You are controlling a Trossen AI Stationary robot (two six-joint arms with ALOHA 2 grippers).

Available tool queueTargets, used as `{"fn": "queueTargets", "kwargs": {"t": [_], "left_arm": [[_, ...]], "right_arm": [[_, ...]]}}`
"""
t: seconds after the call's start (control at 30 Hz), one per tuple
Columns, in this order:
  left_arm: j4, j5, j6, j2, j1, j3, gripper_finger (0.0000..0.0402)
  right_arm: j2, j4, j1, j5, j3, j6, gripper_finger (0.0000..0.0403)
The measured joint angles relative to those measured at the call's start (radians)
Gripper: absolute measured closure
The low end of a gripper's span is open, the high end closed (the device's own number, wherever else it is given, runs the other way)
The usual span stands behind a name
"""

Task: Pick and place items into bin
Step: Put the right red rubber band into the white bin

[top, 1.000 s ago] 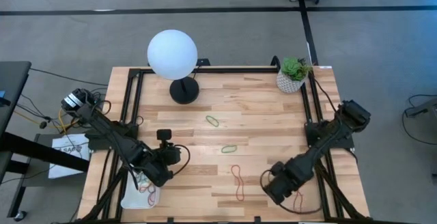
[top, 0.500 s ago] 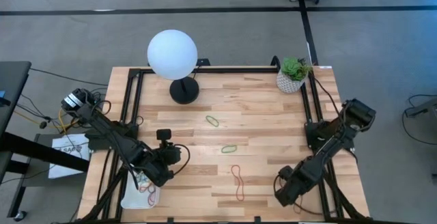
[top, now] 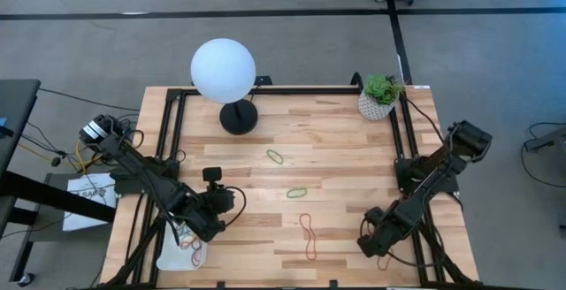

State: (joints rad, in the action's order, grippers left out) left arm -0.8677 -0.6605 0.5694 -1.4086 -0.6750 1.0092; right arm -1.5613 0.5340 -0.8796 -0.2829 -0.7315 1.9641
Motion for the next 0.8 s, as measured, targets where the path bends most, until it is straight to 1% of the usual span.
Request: {"fn": "queueTargets", "kwargs": {"t": [0.2,0.33,0.5,0.73,0.8], "left_arm": [[0.003,-0.001,0.0,0.0,0.0,0.0,0.0351],[0.003,-0.001,0.0,0.0,0.0,0.0,0.0351],[0.004,-0.001,0.0,0.0,0.0,0.0,0.0351],[0.005,-0.008,0.0,0.0,0.0,0.0,0.0351],[0.006,-0.007,0.0,0.0,0.0,0.0,0.0351]], "right_arm": [[-0.011,-0.018,-0.033,0.003,0.0,0.055,0.0301],[-0.01,-0.015,-0.062,0.077,-0.005,0.041,0.0301],[-0.011,0.005,-0.075,0.105,-0.046,0.053,0.0301],[-0.011,0.238,-0.077,0.102,-0.124,0.054,0.0301],[-0.011,0.269,-0.078,0.102,-0.125,0.061,0.0301]]}}
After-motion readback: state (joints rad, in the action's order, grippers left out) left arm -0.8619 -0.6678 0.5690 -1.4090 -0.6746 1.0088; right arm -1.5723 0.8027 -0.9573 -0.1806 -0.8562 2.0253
